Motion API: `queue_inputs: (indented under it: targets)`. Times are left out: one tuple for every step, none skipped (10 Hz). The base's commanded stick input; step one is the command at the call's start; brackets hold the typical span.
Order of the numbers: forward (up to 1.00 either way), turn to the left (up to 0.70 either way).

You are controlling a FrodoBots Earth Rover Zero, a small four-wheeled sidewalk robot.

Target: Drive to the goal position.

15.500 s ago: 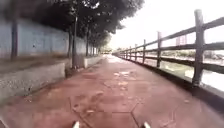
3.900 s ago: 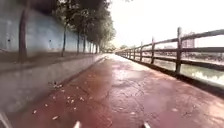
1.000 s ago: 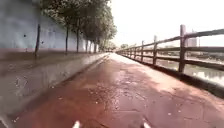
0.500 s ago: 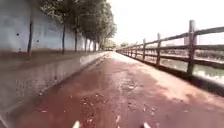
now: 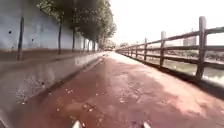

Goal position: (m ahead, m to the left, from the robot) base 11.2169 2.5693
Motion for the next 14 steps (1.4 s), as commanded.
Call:
queue_inputs:
  targets:
    - [0.7,0.0]
    - [0.7,0.0]
    - [0.7,0.0]
    - [0.7,0.0]
    - [0.7,0.0]
    - [0.7,0.0]
    - [0.7,0.0]
    - [0.7,0.0]
    - [0.7,0.0]
    - [0.7,0.0]
    - [0.7,0.0]
    - [0.7,0.0]
    - [0.7,0.0]
    - [0.7,0.0]
